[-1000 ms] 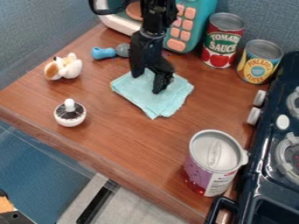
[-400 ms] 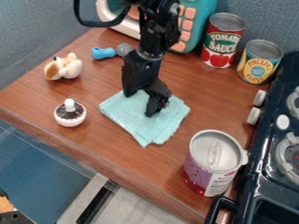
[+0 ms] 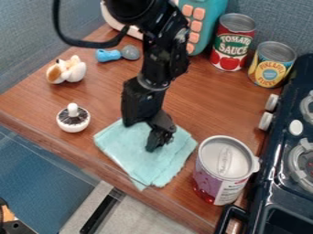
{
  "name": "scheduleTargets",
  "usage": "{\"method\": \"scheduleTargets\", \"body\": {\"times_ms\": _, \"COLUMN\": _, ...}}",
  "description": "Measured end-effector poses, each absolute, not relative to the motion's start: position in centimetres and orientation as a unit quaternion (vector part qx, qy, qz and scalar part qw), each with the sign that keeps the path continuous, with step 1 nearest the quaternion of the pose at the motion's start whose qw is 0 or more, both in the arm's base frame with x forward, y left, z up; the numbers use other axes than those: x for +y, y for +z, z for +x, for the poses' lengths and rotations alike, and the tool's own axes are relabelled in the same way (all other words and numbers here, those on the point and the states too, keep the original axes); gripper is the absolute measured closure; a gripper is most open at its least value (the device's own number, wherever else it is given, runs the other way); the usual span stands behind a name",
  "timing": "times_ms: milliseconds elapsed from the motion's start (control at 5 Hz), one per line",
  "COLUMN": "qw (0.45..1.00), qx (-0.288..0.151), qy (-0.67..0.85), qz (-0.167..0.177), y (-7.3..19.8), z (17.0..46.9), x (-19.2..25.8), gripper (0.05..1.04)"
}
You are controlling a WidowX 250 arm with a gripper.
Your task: Moved the blue towel from the upper left of the table to the lower right
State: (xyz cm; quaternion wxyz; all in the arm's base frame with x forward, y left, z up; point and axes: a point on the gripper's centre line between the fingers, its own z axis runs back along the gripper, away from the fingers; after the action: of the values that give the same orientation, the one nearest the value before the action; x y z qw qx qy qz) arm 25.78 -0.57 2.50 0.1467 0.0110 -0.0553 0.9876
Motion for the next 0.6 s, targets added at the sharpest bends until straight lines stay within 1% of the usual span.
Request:
{"method": "scheduleTargets", "body": {"times_ms": 200, "qw": 0.155, "qx": -0.056, "qy": 0.986, "qz": 0.011, "y": 2.6, "z": 25.1, "x": -1.0, "gripper": 0.083}}
{"method": "scheduleTargets", "body": {"times_ms": 400, "qw": 0.158, "qx": -0.056, "qy": 0.986, "qz": 0.007, "y": 2.7, "z": 26.1, "x": -1.1, "gripper": 0.083}}
{"method": "scheduleTargets", "body": {"times_ms": 600, "qw": 0.163, "qx": -0.055, "qy": 0.985, "qz": -0.004, "y": 2.6, "z": 28.4, "x": -1.4, "gripper": 0.084}}
